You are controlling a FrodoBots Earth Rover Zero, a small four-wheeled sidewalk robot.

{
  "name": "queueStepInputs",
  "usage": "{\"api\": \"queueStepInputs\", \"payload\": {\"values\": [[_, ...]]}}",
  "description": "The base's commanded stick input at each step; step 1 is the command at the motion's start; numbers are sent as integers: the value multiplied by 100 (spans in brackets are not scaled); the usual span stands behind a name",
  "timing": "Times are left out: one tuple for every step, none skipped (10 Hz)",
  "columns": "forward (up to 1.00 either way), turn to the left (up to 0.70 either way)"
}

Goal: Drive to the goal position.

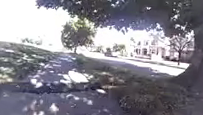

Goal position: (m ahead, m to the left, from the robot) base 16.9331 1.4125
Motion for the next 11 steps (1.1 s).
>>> {"api": "queueStepInputs", "payload": {"values": [[84,-3],[84,-2],[85,-2],[85,-2],[85,-2],[85,-2],[85,-2],[85,-2],[85,-2],[85,-2],[85,-2]]}}
